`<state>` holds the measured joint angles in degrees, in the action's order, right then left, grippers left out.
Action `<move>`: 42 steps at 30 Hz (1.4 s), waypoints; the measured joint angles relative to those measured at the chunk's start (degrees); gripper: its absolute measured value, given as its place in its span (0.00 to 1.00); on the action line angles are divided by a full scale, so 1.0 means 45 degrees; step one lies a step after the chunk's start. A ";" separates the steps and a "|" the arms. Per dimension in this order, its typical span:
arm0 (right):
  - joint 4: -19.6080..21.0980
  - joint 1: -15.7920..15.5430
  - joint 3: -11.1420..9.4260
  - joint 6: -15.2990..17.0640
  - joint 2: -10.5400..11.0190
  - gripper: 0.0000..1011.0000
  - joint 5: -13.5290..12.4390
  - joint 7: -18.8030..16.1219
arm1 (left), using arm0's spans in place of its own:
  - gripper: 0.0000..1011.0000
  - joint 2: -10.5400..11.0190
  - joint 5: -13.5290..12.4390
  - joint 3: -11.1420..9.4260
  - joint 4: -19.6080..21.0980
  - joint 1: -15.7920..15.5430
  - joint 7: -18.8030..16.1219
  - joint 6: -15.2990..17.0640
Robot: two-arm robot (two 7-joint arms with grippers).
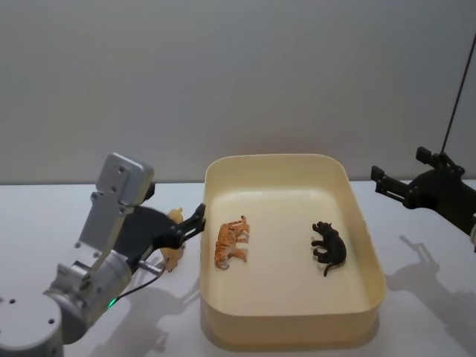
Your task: Pick up the toy alternately with two hands and place it into the central storage box.
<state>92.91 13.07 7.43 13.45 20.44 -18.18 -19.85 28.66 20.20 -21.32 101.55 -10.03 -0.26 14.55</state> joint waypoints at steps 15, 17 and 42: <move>0.0065 -0.0075 -0.0033 -0.0041 0.0048 0.99 -0.0021 0.0065 | 0.99 0.0552 0.0500 0.0364 -0.0006 0.0118 0.0487 0.1857; 0.0066 -0.0079 -0.0036 -0.0043 0.0050 0.99 -0.0021 0.0069 | 0.99 0.0542 0.0494 0.0380 -0.0118 0.0071 0.0537 0.1917; 0.0086 -0.0100 -0.0044 -0.0060 0.0066 0.99 -0.0020 0.0089 | 0.99 -0.0100 -0.0313 0.0278 -0.2636 -0.0910 0.2189 0.1714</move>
<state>93.30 12.62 7.23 13.18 20.73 -18.27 -19.45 28.21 18.79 -20.07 89.68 -14.13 9.59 22.26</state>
